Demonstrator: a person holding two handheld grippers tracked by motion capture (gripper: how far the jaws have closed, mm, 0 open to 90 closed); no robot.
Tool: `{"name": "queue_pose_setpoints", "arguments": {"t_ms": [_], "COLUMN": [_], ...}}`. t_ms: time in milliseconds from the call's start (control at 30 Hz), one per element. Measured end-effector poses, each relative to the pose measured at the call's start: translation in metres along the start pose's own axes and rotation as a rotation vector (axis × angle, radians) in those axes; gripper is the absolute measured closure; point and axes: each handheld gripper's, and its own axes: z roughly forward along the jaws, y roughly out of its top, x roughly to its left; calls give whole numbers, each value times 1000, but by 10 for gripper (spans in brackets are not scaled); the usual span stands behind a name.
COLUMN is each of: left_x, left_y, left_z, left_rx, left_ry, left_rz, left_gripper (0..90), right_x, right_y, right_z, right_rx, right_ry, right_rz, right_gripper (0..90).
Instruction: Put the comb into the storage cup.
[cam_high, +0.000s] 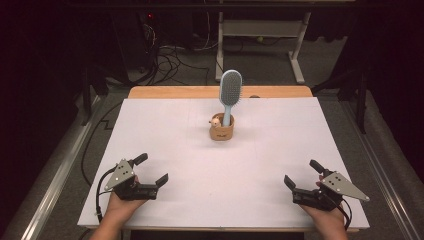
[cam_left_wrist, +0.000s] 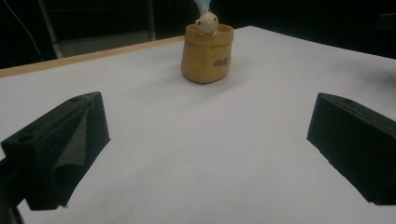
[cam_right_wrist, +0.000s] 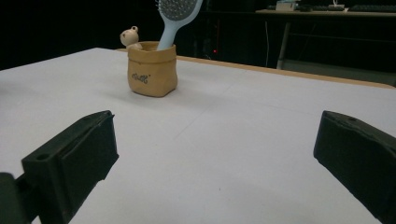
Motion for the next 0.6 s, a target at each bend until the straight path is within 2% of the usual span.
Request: {"name": "queue_pose_setpoints", "arguments": {"t_ms": [67,100,167,233,300,600], "left_x": [0,-1,-2,0,0,1], "left_y": [0,1,2,3,3,5], "left_z": [-1,-2,-2,-2,-1,-1], "left_rx": [-3,-2,-6,-6,-7,-17], "left_ry": [-10,-8,-12,-17,-9,-9], "left_rz": [10,-3,-2,13,0,-2], "left_gripper": [1,1,1,1,1,1], "right_x": [2,3,3,3,3,4], "right_y": [1,1,1,1,1,2], "right_z": [-1,-2,-2,-2,-2,-3], "right_rx": [-2,-4,-6,-9,-10,-25], "right_ry": [3,6,6,6,8,7], "right_rz": [-8,-8,-7,-4,-6,-14], "right_gripper": [4,4,4,4,4,4]}}
